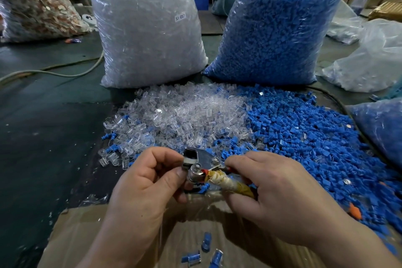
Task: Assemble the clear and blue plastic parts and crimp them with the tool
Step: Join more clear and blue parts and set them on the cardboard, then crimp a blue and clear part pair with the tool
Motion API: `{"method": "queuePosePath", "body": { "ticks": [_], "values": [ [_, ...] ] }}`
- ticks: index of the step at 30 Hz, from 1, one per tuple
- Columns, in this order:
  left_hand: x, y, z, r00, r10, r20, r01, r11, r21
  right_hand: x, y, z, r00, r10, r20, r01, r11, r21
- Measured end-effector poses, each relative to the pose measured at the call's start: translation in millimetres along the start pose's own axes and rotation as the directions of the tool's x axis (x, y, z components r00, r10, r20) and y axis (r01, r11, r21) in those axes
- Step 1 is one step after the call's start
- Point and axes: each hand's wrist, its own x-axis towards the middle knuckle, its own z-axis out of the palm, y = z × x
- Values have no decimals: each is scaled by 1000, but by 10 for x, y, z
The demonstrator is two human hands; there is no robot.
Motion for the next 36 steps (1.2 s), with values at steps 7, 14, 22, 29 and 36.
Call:
{"method": "queuePosePath", "body": {
  "ticks": [7, 14, 22, 29, 36],
  "values": [
    [-2, 36, 23, 997, 21, -72, -17, 998, 58, -26, 93, 19, 994, 96, -42, -97, 995, -33],
    [-50, 14, 67, 988, -151, -14, 151, 968, 201, 144, 295, 83, 952, 287, -107, -305, 921, -242],
    [-82, 17, 135, 986, -146, -82, 163, 946, 281, 86, 24, 94, 954, 125, -272, -151, 985, -80],
    [-187, 77, 215, 998, 63, 2, -58, 893, 446, 85, -266, 228, 954, -150, -259, 126, 986, -108],
    [-136, 159, 103, 990, -105, 96, 60, 920, 387, 73, -291, 222, 913, -255, -319, 248, 967, -63]
  ]
}}
